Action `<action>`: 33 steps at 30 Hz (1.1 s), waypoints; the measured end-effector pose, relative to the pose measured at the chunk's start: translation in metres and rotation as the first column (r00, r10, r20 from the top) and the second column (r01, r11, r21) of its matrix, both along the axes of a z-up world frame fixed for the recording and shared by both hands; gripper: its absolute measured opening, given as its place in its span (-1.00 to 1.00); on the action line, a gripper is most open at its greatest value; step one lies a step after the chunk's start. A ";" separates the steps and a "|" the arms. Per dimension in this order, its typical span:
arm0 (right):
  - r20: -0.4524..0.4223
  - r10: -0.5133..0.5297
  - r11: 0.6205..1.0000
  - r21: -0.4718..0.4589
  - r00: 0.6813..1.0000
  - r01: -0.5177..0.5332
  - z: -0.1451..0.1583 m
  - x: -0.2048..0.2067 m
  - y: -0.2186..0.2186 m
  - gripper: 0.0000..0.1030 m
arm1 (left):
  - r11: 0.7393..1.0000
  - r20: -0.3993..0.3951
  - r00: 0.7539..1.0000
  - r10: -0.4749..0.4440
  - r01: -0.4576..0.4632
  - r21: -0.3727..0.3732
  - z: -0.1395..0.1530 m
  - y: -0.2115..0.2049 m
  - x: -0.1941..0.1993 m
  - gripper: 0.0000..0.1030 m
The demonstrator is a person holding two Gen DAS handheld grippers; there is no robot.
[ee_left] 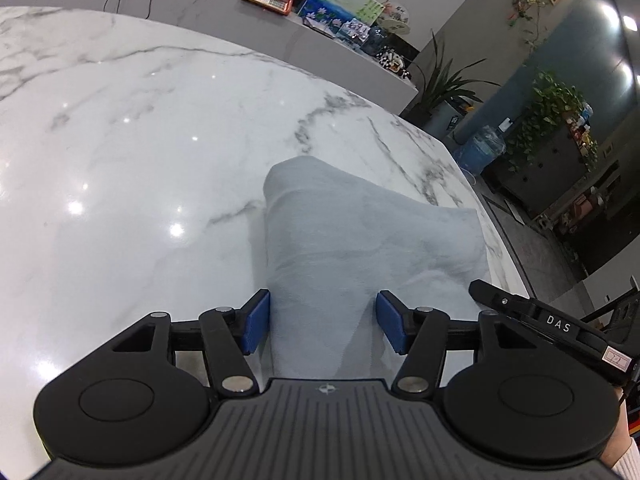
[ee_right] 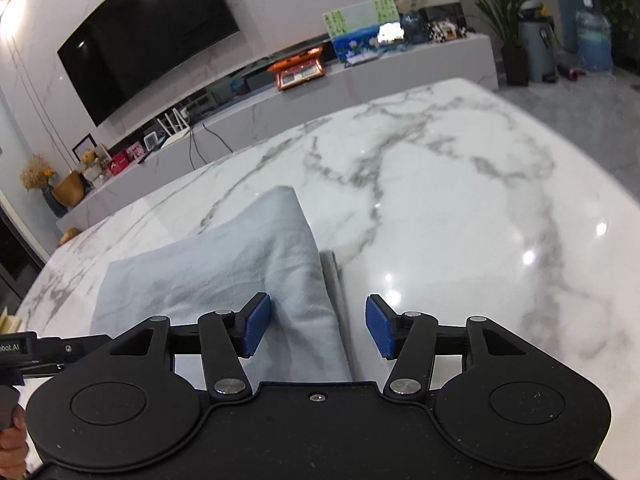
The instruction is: Fold clothes
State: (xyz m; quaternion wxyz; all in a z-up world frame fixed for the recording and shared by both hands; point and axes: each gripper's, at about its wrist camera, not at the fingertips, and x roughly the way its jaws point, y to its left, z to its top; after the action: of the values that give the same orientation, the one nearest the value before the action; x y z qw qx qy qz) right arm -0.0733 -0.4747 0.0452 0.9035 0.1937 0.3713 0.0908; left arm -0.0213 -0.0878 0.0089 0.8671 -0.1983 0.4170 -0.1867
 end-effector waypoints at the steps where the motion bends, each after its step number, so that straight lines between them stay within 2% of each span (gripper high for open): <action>1: 0.003 -0.003 1.000 0.009 1.000 0.003 -0.001 -0.001 0.000 0.01 | 1.000 0.006 1.000 0.001 -0.001 0.001 -0.001 -0.001 -0.001 0.08; 7: 0.002 0.042 0.999 0.014 0.999 -0.042 -0.001 -0.001 0.007 0.01 | 0.999 0.038 0.999 -0.003 0.001 0.035 -0.001 -0.010 -0.004 0.08; 14: -0.002 0.092 0.995 -0.046 0.996 -0.092 0.002 0.000 0.018 -0.06 | 0.994 0.065 0.998 -0.014 0.007 0.112 0.000 -0.018 -0.010 -0.03; 20: 0.012 0.120 0.989 -0.086 0.993 -0.119 0.004 -0.003 0.027 -0.28 | 0.984 0.065 0.998 -0.004 -0.008 0.178 0.002 -0.019 -0.012 -0.35; 22: 0.034 0.131 0.986 -0.109 0.991 -0.127 0.008 -0.006 0.032 -0.48 | 0.985 0.067 0.998 0.015 -0.026 0.173 0.002 -0.012 -0.015 -0.44; 27: 0.080 0.171 0.972 -0.176 0.982 -0.155 0.017 -0.011 0.055 -0.58 | 0.985 0.073 0.997 0.040 -0.052 0.167 0.005 0.009 -0.017 -0.55; 33: 0.099 0.217 0.962 -0.193 0.971 -0.195 0.024 -0.010 0.085 -0.71 | 0.979 0.083 0.995 0.051 -0.066 0.192 0.011 0.036 -0.016 -0.59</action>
State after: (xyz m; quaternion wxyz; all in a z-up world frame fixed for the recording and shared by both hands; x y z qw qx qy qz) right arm -0.0836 -0.3896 0.0692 0.9235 0.0651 0.3417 0.1615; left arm -0.0372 -0.0518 0.0204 0.9031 -0.1176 0.3930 -0.1270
